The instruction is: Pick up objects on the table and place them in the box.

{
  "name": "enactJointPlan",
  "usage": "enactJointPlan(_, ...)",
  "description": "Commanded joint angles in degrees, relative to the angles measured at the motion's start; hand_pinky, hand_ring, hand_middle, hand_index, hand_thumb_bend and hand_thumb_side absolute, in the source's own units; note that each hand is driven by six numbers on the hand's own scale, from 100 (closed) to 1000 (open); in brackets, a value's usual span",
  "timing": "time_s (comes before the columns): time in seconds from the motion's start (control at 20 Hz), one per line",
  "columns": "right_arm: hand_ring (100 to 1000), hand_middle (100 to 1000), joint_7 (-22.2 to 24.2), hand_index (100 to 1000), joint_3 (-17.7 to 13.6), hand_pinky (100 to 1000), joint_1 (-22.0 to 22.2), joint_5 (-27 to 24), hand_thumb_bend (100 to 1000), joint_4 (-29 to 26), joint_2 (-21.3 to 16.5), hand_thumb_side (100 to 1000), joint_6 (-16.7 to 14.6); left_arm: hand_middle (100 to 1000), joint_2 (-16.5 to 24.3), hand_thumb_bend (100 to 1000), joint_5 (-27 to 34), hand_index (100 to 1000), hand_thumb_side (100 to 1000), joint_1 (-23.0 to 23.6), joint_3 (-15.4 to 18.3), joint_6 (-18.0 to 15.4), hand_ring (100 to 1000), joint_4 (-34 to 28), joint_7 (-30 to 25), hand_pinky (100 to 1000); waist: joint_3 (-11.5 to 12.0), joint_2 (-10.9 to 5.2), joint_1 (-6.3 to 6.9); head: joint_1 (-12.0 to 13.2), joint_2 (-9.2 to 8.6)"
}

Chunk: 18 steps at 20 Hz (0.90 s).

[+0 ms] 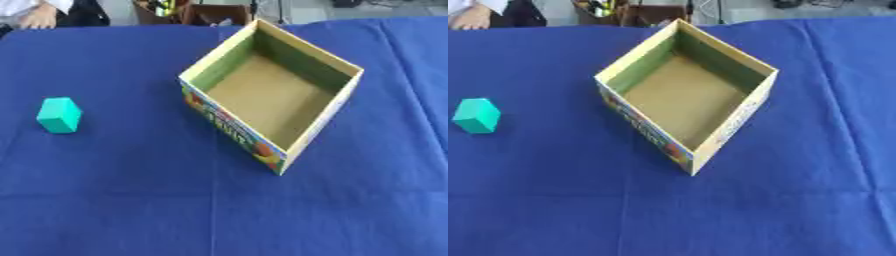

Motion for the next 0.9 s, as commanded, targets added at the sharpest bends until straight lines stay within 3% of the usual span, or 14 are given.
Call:
enactJointPlan(0.05, 860, 736, 0.3, 848, -0.1, 836, -0.1, 0.6, 100, -1.1, -0.7, 797, -0.1, 924, 3.6, 529, -1.2, 1000, 1000, -2.3, -0.1, -0.8, 869, 2.5, -2.6, 805, 0.0, -1.05, -0.03, 0.2, -0.90)
enactJointPlan(0.3, 861, 735, 0.6, 848, 0.1, 837, -0.1, 0.9, 100, -1.1, -0.6, 769, -0.1, 935, 3.9, 534, -2.4, 1000, 1000, -5.8, -0.5, -1.0, 881, 5.3, -6.5, 814, -0.1, -0.76, 0.05, 0.5, -1.08)
enactJointPlan(0.7, 861, 735, 1.0, 848, 0.4, 839, -0.1, 0.9, 100, -1.1, -0.6, 797, 0.1, 926, 2.8, 510, -2.9, 1000, 1000, -12.1, -2.4, -0.5, 877, 5.5, -10.7, 822, 0.0, -0.88, 0.13, 0.9, -0.92)
enactJointPlan(0.8, 861, 735, 1.1, 848, 0.5, 839, -0.1, 0.8, 100, -1.1, -0.6, 797, 0.1, 931, 2.3, 530, -3.5, 1000, 1000, -13.7, -3.3, 0.1, 885, 6.1, -11.4, 866, -0.1, -1.07, 0.10, 1.2, -0.95)
enactJointPlan(0.9, 861, 735, 1.3, 848, 0.6, 840, 0.0, 0.6, 100, -1.1, -0.6, 795, 0.3, 930, 1.3, 483, -4.1, 1000, 1000, -15.7, -4.2, 0.7, 884, 7.5, -12.0, 869, -0.1, -1.29, 0.09, 1.4, -0.89)
